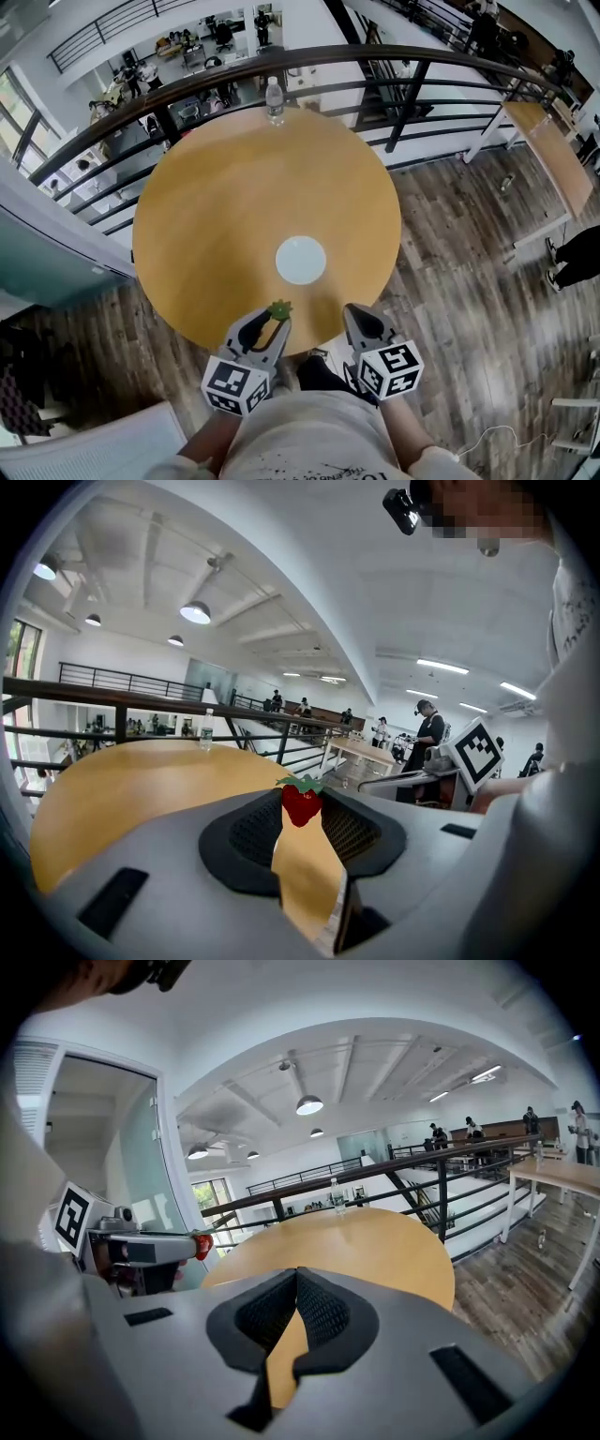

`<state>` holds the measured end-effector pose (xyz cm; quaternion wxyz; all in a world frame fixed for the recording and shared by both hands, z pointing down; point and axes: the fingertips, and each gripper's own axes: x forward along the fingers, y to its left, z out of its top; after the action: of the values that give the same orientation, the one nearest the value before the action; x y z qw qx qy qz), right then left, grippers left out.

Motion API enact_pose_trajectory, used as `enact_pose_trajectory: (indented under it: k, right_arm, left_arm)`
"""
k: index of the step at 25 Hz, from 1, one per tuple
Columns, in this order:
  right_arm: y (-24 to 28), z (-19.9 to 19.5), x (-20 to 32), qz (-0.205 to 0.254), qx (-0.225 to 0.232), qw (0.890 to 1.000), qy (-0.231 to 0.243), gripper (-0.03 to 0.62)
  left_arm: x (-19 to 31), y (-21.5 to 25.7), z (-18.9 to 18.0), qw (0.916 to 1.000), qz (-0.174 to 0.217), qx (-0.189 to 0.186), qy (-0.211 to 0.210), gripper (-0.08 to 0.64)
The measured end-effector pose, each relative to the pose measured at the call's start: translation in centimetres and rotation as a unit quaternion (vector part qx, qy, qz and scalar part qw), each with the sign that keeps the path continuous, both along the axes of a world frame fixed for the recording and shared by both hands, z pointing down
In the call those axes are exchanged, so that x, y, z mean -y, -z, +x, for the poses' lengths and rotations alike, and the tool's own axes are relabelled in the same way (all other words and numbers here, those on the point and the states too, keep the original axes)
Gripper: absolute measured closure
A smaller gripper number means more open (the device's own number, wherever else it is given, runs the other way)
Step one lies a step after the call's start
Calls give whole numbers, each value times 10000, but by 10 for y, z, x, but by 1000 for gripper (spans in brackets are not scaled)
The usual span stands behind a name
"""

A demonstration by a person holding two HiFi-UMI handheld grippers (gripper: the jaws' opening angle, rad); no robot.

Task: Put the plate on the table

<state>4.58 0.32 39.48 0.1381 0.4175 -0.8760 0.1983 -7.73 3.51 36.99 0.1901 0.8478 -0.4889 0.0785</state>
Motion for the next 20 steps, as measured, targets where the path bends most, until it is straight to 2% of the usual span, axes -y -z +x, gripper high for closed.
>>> enact_pose_trajectory:
  k: [6, 11, 16, 20]
  right_arm:
    - [-1, 16, 48, -58, 44, 9997, 229, 572]
    - [-5, 25, 71, -43, 109, 9991, 399, 572]
    - [-8, 30, 86, -75, 102, 9992, 383, 572]
    - [-7, 29, 89, -45, 74, 9995, 313, 572]
  left_arm:
    - [50, 4, 6, 9994, -18, 68, 333, 414]
    - [71, 3, 7, 9981, 13, 208, 576, 414]
    - [76, -7, 6, 9975, -167, 247, 637, 414]
    - [81, -6, 3, 9980, -143, 313, 529, 414]
